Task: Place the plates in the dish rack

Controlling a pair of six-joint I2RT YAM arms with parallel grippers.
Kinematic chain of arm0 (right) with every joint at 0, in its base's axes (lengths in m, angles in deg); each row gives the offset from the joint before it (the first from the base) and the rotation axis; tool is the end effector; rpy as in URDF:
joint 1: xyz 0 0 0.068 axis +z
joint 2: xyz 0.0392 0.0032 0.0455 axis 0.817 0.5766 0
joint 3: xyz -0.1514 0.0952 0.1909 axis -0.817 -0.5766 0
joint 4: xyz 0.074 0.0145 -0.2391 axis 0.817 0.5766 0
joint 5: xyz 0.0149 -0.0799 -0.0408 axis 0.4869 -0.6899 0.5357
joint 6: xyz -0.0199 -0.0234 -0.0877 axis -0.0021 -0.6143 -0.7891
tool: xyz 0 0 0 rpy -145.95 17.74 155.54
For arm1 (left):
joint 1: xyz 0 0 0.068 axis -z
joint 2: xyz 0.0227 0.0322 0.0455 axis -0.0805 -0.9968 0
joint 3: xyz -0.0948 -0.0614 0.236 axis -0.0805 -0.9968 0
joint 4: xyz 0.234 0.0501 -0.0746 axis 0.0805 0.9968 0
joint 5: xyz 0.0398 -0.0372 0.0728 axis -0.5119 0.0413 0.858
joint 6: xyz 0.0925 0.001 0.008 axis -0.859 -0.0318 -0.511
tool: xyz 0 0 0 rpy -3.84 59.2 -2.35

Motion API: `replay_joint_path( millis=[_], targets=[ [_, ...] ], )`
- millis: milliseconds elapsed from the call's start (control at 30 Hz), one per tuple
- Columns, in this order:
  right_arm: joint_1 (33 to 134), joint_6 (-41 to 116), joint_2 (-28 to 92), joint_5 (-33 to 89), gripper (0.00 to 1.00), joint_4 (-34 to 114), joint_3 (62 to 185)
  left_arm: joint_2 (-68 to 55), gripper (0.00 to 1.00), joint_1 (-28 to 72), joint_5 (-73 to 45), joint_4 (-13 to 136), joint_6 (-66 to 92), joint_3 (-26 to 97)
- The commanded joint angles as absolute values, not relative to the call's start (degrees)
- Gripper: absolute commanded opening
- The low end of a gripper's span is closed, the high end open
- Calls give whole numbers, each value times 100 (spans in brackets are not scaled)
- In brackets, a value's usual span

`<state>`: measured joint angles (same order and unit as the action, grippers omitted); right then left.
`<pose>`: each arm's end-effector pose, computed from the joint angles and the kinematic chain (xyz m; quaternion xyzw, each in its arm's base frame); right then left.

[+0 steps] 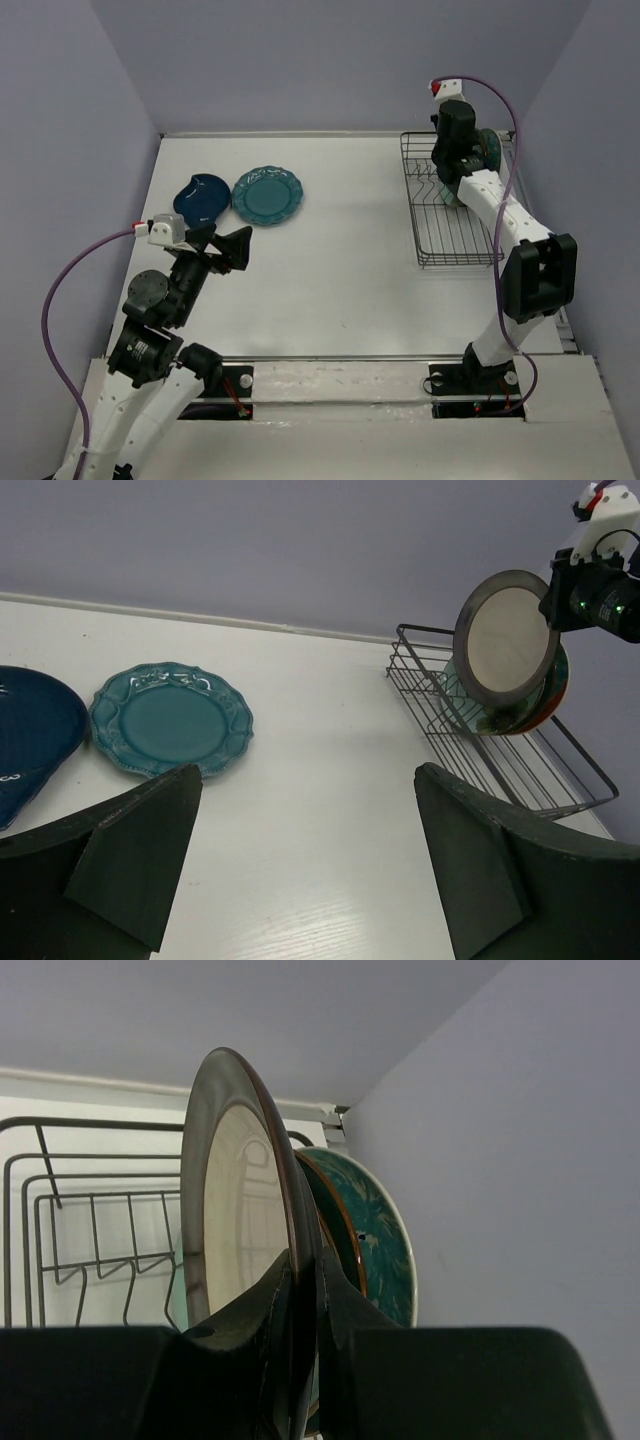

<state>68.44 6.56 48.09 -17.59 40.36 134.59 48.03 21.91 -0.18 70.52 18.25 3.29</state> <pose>0.4292 0.0508 0.3523 -0.0415 0.7590 -0.3097 0.5711 0.1290 -0.0552 0.3690 0.0141 0.6316 -0.2591 0.7306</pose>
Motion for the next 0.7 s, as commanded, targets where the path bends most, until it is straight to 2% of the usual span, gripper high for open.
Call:
replay_joint_path(
  millis=[0, 667],
  targets=[
    [6735, 337, 4551, -1800, 7, 2796, 13838, 4804, 99, 2184, -86, 6826, 1787, 321],
    [6683, 1136, 4446, -1501, 7, 2708, 12661, 4821, 99, 2184, -69, 6826, 1804, 321]
  ],
)
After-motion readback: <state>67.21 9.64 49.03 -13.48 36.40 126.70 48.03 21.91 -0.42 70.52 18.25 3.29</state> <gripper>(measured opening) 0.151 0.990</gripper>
